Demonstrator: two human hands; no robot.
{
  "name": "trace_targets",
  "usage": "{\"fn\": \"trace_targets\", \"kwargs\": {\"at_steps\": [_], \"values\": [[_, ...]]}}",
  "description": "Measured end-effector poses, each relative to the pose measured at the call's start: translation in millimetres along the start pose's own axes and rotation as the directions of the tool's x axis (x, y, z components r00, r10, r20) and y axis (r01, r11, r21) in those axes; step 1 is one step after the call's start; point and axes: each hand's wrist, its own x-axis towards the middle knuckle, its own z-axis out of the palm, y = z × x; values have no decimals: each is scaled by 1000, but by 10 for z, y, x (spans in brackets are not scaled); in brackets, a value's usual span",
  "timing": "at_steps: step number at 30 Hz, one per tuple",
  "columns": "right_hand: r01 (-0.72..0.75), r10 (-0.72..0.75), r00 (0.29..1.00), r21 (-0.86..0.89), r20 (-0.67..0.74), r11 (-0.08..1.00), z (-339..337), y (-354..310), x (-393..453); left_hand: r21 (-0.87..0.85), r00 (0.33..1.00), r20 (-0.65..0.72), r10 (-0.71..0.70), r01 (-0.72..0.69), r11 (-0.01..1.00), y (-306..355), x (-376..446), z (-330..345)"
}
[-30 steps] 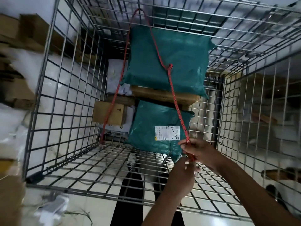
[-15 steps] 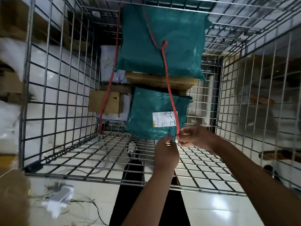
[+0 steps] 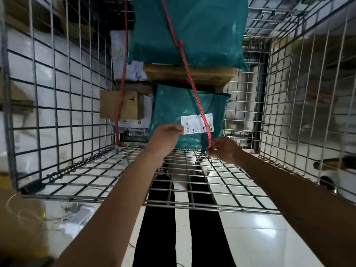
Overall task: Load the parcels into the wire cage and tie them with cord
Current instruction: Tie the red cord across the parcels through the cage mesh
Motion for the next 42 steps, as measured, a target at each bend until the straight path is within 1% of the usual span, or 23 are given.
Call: {"fn": "trace_targets", "kwargs": {"at_steps": [3, 5, 7, 10, 12, 14, 17, 19, 23, 24, 27, 29, 31, 33, 36, 39, 42], "values": [[-53, 54, 998, -6, 45, 999, 114, 24, 162, 98, 996, 74, 45, -52, 994, -4, 108, 45], [-76, 80, 993, -45, 82, 996, 205, 18, 241, 190, 987, 144, 67, -94, 977, 37, 198, 122], [-81, 90, 990, -90, 110, 993, 272, 22, 312, 281, 975, 213, 54, -115, 953, 45, 328, 210], [-129, 140, 984, -101, 113, 986, 276, 39, 360, 370, 974, 228, 2, -89, 925, 13, 519, 343], [-149, 167, 976, -127, 140, 981, 255, 66, 370, 389, 975, 222, -33, -57, 920, -36, 624, 422], [-165, 181, 973, -121, 140, 979, 267, 79, 362, 376, 973, 227, -49, -42, 926, -92, 676, 474], [-157, 161, 986, -81, 42, 984, 329, 140, 362, 324, 969, 240, -64, -17, 946, -207, 729, 514], [-122, 121, 993, -116, -14, 986, 373, 181, 363, 312, 966, 242, -87, 8, 950, -292, 767, 518], [-102, 89, 991, -127, -103, 987, 408, 206, 368, 328, 953, 292, -83, -18, 945, -354, 769, 517], [-109, 97, 990, -128, -99, 986, 414, 203, 375, 317, 952, 294, -83, -15, 948, -358, 765, 511], [-106, 106, 994, -81, -9, 991, 402, 207, 402, 298, 958, 278, -65, -22, 954, -369, 788, 511], [-108, 117, 991, -131, 68, 986, 353, 210, 412, 277, 962, 265, -59, -17, 961, -384, 802, 512], [-95, 114, 989, -186, 92, 978, 347, 213, 415, 245, 965, 258, -49, -16, 969, -396, 808, 510], [-85, 97, 994, -211, 45, 974, 391, 248, 414, 232, 962, 269, -53, -12, 973, -407, 812, 519], [-86, 75, 995, -186, -65, 979, 500, 289, 390, 217, 957, 285, -56, -7, 976, -420, 836, 523], [-57, 20, 991, -271, -135, 961, 523, 285, 391, 185, 959, 280, -38, -15, 983, -416, 846, 497], [-51, -5, 988, -350, -156, 935, 514, 261, 379, 174, 961, 275, -29, -20, 985, -418, 879, 497]]}}
